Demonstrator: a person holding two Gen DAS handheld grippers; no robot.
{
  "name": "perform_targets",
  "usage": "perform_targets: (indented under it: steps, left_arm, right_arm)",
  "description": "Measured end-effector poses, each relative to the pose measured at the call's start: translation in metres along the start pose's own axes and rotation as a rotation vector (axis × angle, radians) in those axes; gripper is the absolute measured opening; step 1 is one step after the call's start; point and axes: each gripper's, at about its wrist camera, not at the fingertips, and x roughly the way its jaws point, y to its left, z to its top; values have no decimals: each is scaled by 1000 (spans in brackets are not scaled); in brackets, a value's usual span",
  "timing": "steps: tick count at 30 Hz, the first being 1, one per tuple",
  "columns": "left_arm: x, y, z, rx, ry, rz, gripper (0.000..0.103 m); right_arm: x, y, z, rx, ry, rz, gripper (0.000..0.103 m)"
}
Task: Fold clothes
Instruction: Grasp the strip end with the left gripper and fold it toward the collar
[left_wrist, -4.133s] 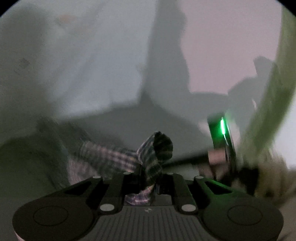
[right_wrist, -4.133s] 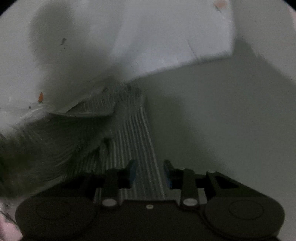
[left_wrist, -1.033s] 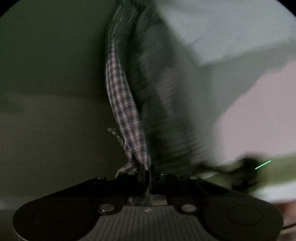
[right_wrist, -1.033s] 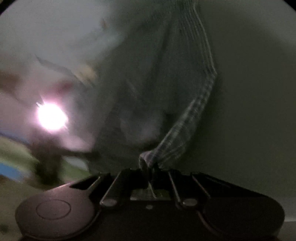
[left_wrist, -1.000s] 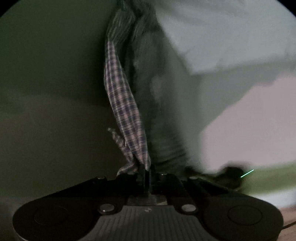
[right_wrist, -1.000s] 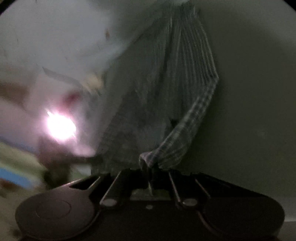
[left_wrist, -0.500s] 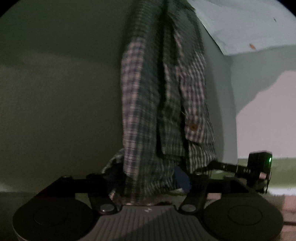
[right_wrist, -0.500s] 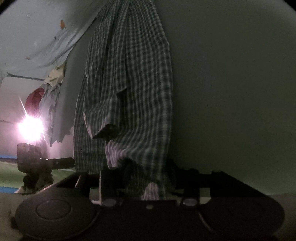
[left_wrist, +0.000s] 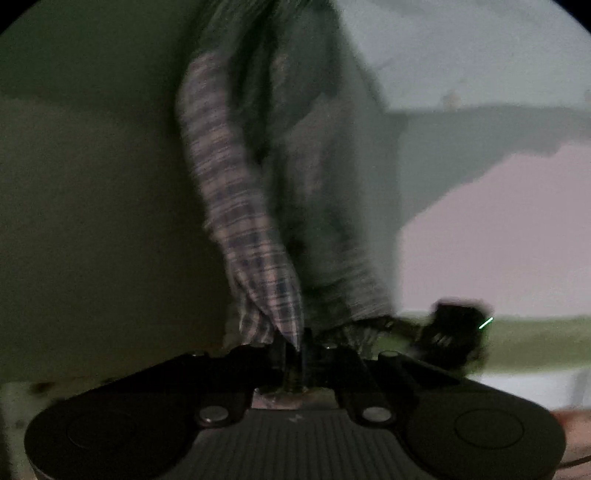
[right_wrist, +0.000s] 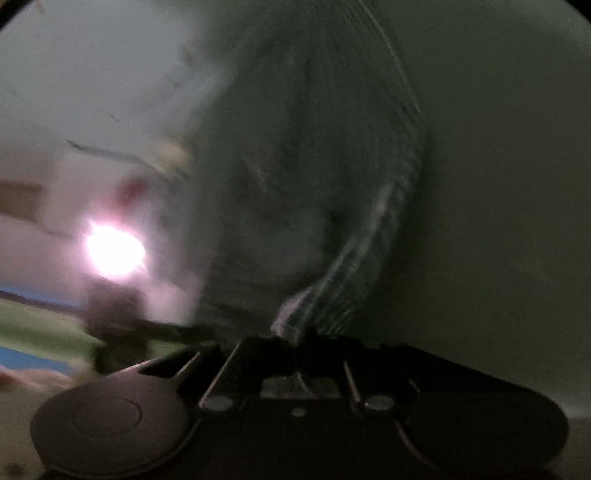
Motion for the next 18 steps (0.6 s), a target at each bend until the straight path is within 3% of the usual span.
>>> perform_targets:
  steps: [5, 9, 15, 18]
  left_arm:
    - [-17, -13, 17, -71, -137, -183, 6]
    - [-32, -18, 40, -89, -235, -270, 6]
    - [-42, -28, 87, -53, -384, -278, 6]
    - [-41, -26, 117, -66, -439, -237, 6]
  right_arm:
    - [-26, 5, 29, 78, -194, 162, 4]
    - [-30, 13, 60, 58, -273, 207, 4]
    - [-26, 14, 114, 21, -349, 208, 4]
    - [-13, 13, 145, 6, -363, 162, 4]
